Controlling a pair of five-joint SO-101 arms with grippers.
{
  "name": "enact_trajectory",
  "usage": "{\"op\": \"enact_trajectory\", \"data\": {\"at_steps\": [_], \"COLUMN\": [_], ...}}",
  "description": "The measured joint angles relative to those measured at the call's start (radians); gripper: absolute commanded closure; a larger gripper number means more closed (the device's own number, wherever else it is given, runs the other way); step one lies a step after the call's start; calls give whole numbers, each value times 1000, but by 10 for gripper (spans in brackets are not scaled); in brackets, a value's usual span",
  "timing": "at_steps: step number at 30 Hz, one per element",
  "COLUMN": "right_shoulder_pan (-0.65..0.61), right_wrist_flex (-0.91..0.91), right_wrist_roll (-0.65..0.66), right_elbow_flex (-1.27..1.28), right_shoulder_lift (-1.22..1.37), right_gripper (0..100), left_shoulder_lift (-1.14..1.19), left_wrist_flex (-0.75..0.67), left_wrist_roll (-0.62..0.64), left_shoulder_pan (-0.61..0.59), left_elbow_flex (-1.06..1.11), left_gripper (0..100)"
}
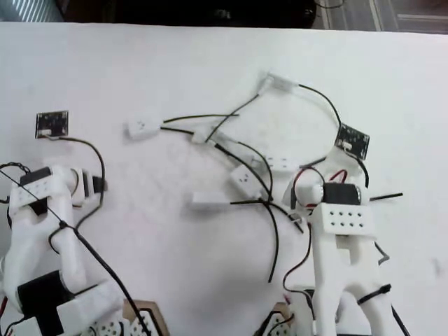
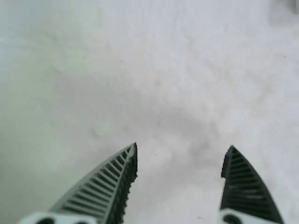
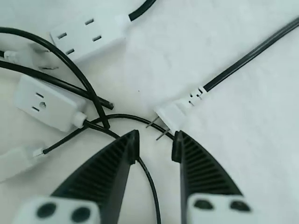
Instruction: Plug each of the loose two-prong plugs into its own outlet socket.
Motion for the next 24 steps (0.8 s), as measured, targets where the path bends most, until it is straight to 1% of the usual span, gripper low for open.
{"op": "enact_trajectory", "data": {"at_steps": [8, 10, 15, 19, 24], "right_shoulder_pan": [6, 31, 109, 106, 110], "right_wrist_flex": [-103, -112, -77, -64, -115], "right_wrist_roll": [-94, -103, -106, -106, -109], "right_elbow_flex": [2, 2, -35, -41, -44], "right_shoulder_lift": [213, 258, 292, 333, 408], "right_gripper": [885, 884, 883, 883, 882], "left_shoulder_lift": [0, 0, 0, 0, 0], "left_wrist_flex": [0, 0, 0, -15, -18], "left_wrist_roll": [0, 0, 0, 0, 0], "left_shoulder_pan": [0, 0, 0, 0, 0], "left_elbow_flex": [0, 0, 0, 0, 0], "left_gripper": [714, 714, 714, 714, 714]}}
